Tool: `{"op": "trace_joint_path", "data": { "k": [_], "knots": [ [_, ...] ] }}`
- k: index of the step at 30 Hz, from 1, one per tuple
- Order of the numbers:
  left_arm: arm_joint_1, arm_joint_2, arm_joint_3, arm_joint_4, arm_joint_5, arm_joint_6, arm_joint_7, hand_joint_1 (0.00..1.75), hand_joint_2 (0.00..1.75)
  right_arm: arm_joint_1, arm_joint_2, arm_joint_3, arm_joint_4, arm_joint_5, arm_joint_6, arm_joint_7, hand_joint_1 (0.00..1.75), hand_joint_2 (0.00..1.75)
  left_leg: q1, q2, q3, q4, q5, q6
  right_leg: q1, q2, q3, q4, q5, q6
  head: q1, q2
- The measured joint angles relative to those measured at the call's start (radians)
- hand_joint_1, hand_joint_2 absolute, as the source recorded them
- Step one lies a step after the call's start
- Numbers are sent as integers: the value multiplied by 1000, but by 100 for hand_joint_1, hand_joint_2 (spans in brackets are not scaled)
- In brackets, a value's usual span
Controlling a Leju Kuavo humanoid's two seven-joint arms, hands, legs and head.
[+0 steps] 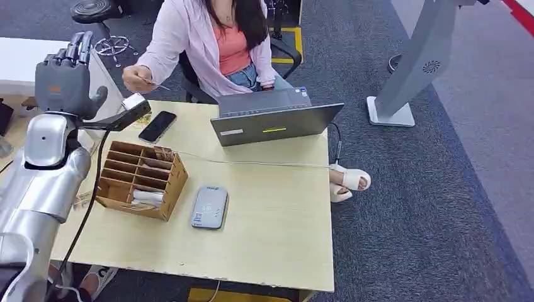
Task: Pass the card to the sensor for recognition and then transmit it.
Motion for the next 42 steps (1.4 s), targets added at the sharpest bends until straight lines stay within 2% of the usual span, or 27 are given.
{"op": "trace_joint_path", "data": {
  "k": [5,13,19,24,30,36,42],
  "knots": [
    [40,0,4,-38,17,-2,-21,0,175,0,0,0,0,-10,-6,3,0,175,0,0,0,0,0,0,0,0,0,0,0,0,0,0],
    [264,3,5,-302,76,-39,-57,0,175,0,0,-18,0,-42,-23,12,0,175,-1,0,0,0,-1,0,0,0,0,0,0,0,0,0],
    [597,18,1,-622,77,-35,-71,0,175,2,2,-56,0,-86,-51,18,0,175,-1,2,0,-1,-3,0,0,2,-1,-1,-2,0,0,0],
    [783,42,0,-776,59,-20,-71,0,175,5,5,-79,1,-95,-53,18,0,175,-1,2,-1,-1,-3,0,0,1,-2,-1,-2,0,0,0],
    [913,74,-7,-861,74,-110,-89,0,175,7,8,-101,1,-106,-64,14,0,175,-1,2,-1,-1,-3,0,0,2,-2,-1,-2,0,0,0],
    [939,130,-7,-858,120,-320,-42,0,175,6,8,-111,1,-102,-64,9,0,175,0,2,-1,-1,-3,-1,0,1,-2,-1,-2,0,0,0],
    [878,145,-6,-793,122,-323,-29,0,175,5,8,-117,1,-90,-63,12,0,175,0,1,-1,-1,-2,-1,0,0,-1,-1,-1,0,0,0]
  ]
}}
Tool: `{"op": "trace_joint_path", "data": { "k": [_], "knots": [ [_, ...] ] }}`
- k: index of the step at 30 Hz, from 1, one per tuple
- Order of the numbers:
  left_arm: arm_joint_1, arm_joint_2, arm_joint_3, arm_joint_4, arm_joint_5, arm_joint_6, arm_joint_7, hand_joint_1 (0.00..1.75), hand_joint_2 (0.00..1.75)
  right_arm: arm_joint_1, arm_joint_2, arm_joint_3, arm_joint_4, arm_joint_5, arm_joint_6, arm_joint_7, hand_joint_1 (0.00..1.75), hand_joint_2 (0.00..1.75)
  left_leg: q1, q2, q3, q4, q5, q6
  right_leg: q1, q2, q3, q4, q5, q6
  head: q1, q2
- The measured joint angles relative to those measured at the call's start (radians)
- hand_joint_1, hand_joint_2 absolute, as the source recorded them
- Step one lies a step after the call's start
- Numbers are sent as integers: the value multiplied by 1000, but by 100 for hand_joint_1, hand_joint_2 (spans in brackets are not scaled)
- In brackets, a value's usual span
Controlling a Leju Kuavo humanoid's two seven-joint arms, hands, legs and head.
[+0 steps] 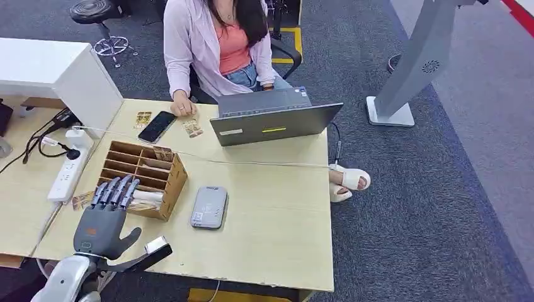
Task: Pass the card to the sensor for recognition and then transmit it.
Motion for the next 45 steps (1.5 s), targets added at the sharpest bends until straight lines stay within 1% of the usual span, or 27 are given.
{"op": "trace_joint_path", "data": {
  "k": [12,20,28,38,45],
  "knots": [
    [-40,-2,0,55,-11,5,16,0,175,0,0,0,0,9,8,3,0,175,0,0,0,0,0,0,0,0,0,0,0,0,0,0],
    [-43,-6,0,65,-10,5,17,0,175,0,0,0,0,9,10,3,0,175,0,0,0,0,0,0,0,0,0,0,0,0,0,0],
    [-58,-12,9,89,-17,4,37,0,175,0,0,0,0,19,15,0,0,175,0,0,0,0,0,0,0,0,0,0,0,0,0,0],
    [-61,-22,11,138,-28,-5,37,0,175,-1,0,0,0,27,16,-3,0,175,0,0,0,0,0,0,0,0,0,0,0,0,0,0],
    [-61,-23,11,143,-30,-5,37,0,175,-1,0,0,0,27,16,-3,0,175,0,0,0,0,0,0,0,0,0,0,0,0,0,0]
  ]
}}
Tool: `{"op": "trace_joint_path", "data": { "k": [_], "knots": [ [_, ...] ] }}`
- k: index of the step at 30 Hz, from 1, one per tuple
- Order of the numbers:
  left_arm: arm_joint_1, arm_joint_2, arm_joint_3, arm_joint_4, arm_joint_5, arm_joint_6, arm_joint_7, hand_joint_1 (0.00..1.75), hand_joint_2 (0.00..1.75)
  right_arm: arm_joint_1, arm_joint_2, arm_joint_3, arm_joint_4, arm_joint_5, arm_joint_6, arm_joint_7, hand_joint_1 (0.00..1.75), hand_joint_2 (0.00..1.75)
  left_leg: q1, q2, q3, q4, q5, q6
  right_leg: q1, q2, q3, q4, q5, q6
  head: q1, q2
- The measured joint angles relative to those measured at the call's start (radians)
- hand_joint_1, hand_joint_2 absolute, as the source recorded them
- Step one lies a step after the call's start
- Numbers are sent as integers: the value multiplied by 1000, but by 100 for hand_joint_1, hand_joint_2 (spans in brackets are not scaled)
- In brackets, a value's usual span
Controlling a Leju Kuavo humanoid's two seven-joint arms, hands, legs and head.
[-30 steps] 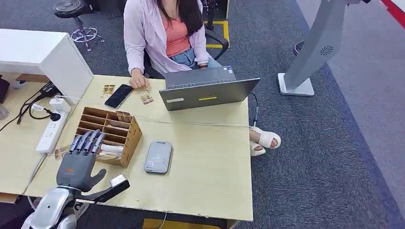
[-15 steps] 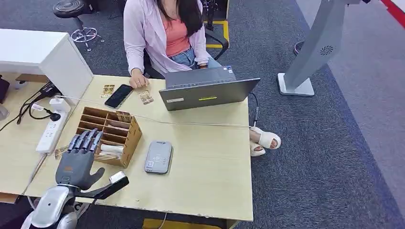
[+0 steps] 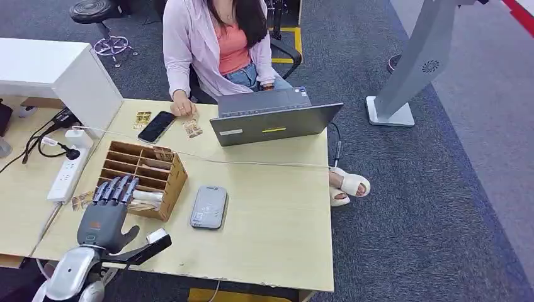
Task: Pass the card to the sensor for recognition and then transmit it.
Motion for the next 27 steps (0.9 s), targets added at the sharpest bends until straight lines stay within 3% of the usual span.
{"op": "trace_joint_path", "data": {
  "k": [4,5,27],
  "knots": [
    [-3,-2,9,21,0,-3,2,0,175,0,0,0,0,3,1,0,0,175,0,0,0,0,0,0,0,0,0,0,0,0,0,0],
    [-3,-5,16,29,-3,-3,6,175,175,0,0,0,0,6,2,0,0,175,0,0,0,0,0,0,0,0,0,0,0,0,0,0],
    [-1,-25,31,29,-21,29,-5,175,175,-1,0,0,0,15,10,0,0,175,0,0,0,0,0,0,0,0,0,0,0,0,0,0]
  ]
}}
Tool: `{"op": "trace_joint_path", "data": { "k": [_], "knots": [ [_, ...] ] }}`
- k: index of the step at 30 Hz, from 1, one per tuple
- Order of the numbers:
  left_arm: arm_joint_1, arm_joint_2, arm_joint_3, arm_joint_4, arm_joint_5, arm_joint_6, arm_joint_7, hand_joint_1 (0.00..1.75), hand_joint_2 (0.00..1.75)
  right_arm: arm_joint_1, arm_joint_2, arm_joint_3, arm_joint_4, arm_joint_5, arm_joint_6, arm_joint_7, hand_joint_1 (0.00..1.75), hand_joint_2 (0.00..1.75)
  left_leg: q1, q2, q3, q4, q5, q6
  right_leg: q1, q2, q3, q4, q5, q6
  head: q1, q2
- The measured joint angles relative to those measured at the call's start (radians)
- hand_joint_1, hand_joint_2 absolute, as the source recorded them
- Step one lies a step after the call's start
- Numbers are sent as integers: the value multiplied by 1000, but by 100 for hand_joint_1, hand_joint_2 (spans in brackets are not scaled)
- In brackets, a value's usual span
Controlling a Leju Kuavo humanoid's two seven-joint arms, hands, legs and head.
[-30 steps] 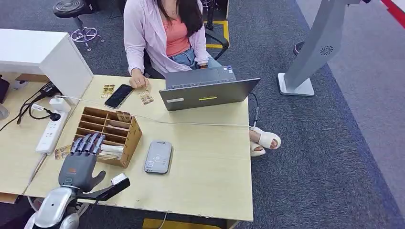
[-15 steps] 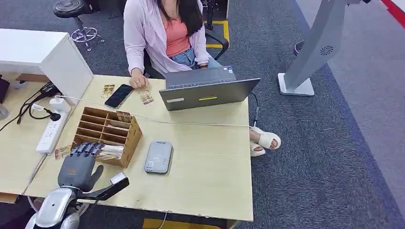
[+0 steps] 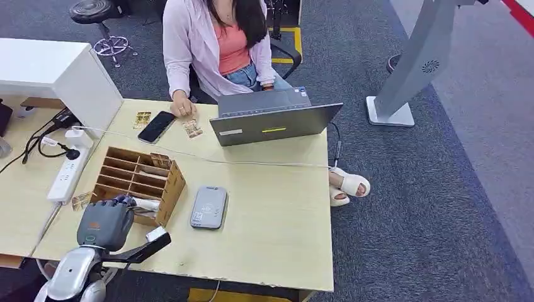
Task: Pass the card to the sensor for recognition and then transmit it.
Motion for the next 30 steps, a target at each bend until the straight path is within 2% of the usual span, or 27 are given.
{"op": "trace_joint_path", "data": {
  "k": [11,13,17,20,25,30],
  "knots": [
    [-11,-1,17,-6,-9,51,-22,175,175,0,0,0,0,3,-3,-9,0,175,0,0,0,0,0,0,0,0,0,0,0,0,0,0],
    [-23,0,17,-24,-5,79,-38,175,175,-1,0,0,0,6,-3,-12,0,175,0,0,0,0,0,0,0,0,0,0,0,0,0,0],
    [-68,5,18,-69,15,93,-51,175,175,-3,0,0,0,9,-3,-16,0,175,0,-1,0,0,1,0,0,-1,0,0,1,0,0,0],
    [-119,18,18,-131,56,97,-66,175,175,-3,0,0,0,10,-6,-20,0,175,0,-1,0,0,1,0,0,-1,0,0,1,0,0,0],
    [-233,58,21,-224,119,57,-68,175,175,-3,0,0,0,19,-8,-24,0,175,0,-1,0,0,2,0,0,-1,0,0,1,0,0,0],
    [-350,68,32,-224,106,66,-60,175,175,-5,0,3,0,41,4,-26,0,175,0,-1,0,0,2,0,0,-1,0,0,1,0,0,0]
  ]
}}
